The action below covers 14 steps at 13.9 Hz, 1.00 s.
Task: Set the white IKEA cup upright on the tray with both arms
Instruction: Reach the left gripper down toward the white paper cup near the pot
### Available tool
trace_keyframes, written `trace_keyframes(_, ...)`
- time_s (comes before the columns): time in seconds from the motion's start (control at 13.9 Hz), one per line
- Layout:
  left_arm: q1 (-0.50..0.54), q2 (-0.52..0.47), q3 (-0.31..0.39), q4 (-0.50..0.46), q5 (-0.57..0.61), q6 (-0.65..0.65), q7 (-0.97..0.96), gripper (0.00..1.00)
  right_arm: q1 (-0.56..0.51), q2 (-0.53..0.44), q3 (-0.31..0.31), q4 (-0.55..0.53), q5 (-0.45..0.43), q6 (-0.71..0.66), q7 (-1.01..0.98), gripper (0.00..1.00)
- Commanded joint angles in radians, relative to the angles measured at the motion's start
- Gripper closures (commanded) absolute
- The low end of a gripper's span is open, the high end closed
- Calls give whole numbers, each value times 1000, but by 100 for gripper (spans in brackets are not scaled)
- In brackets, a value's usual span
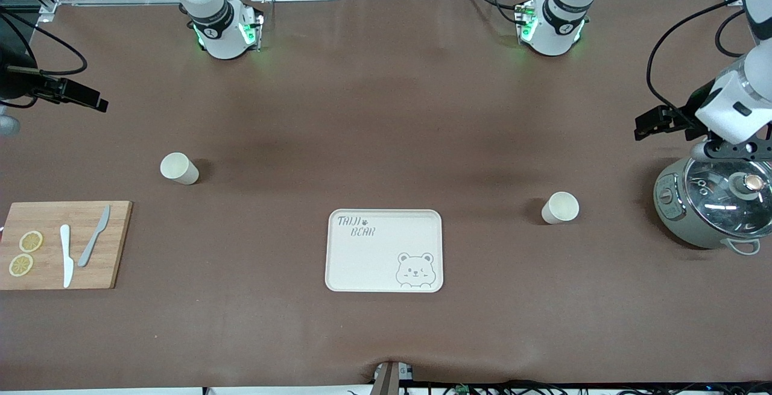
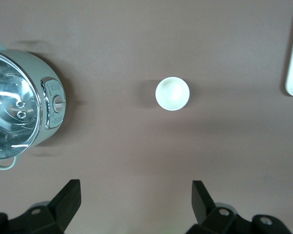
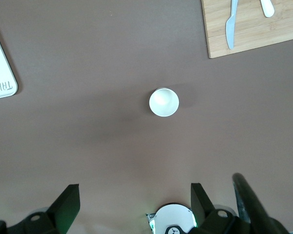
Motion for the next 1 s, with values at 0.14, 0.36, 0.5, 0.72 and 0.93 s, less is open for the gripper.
trace_keyframes(0.14, 16, -23, 0, -200, -17, 192, -40, 0, -24, -7, 13, -5, 17, -2, 9, 0)
trace_keyframes(0.36, 14, -17, 1, -309, -17, 364, -56, 0, -24, -5, 13, -5, 17, -4, 9, 0)
trace_keyframes(0.5, 10, 14, -4, -367, -18, 484, -78, 0, -23, -5, 13, -5, 17, -4, 9, 0)
trace_keyframes(0.72, 7, 98, -7, -380, -24, 549, -92, 3, -24, -5, 13, -5, 17, -4, 9, 0)
trace_keyframes(0.93, -2, 178, -16, -381, -26, 616, -95, 11, -24, -5, 13, -5, 17, -4, 9, 0)
